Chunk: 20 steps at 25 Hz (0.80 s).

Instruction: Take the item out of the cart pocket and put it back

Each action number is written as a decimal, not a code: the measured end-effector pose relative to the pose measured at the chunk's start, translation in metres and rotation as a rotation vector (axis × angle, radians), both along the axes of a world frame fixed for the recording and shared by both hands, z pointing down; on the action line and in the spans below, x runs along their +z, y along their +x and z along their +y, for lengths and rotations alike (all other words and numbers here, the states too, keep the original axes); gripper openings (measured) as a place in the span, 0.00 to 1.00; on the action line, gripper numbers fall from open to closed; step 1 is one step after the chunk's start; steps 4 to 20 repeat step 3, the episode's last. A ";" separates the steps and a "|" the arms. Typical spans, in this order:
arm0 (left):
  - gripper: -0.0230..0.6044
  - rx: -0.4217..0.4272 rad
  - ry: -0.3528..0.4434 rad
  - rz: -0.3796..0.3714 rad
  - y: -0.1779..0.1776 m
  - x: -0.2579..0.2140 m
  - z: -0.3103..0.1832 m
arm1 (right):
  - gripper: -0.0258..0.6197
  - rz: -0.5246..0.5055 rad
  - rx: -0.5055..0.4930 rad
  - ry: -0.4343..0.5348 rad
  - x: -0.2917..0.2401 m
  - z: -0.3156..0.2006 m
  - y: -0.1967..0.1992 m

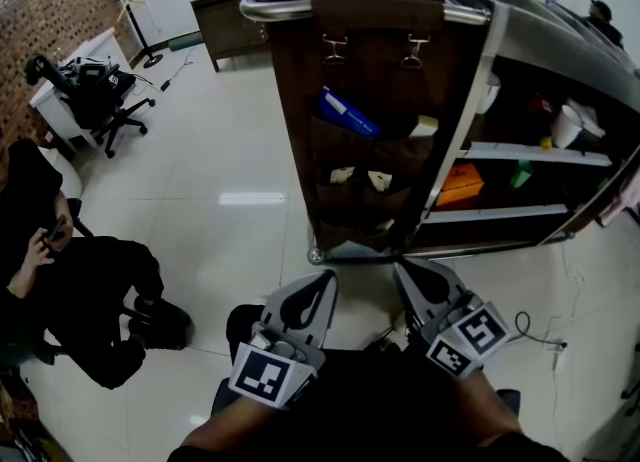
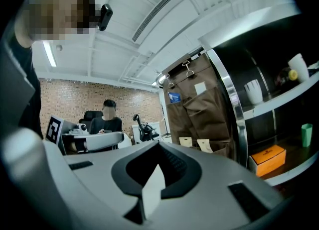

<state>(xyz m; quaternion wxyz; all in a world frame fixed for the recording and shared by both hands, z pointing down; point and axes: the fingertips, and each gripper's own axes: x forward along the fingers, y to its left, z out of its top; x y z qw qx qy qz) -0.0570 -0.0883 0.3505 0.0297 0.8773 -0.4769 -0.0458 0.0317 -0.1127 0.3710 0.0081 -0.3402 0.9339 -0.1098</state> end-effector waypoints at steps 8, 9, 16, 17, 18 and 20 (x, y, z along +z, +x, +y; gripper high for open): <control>0.04 0.004 0.001 -0.008 0.001 0.001 -0.001 | 0.06 0.000 0.001 -0.001 0.000 -0.001 0.001; 0.04 0.004 0.001 -0.008 0.001 0.001 -0.001 | 0.06 0.000 0.001 -0.001 0.000 -0.001 0.001; 0.04 0.004 0.001 -0.008 0.001 0.001 -0.001 | 0.06 0.000 0.001 -0.001 0.000 -0.001 0.001; 0.04 0.004 0.001 -0.008 0.001 0.001 -0.001 | 0.06 0.000 0.001 -0.001 0.000 -0.001 0.001; 0.04 0.004 0.001 -0.008 0.001 0.001 -0.001 | 0.06 0.000 0.001 -0.001 0.000 -0.001 0.001; 0.04 0.004 0.001 -0.008 0.001 0.001 -0.001 | 0.06 0.000 0.001 -0.001 0.000 -0.001 0.001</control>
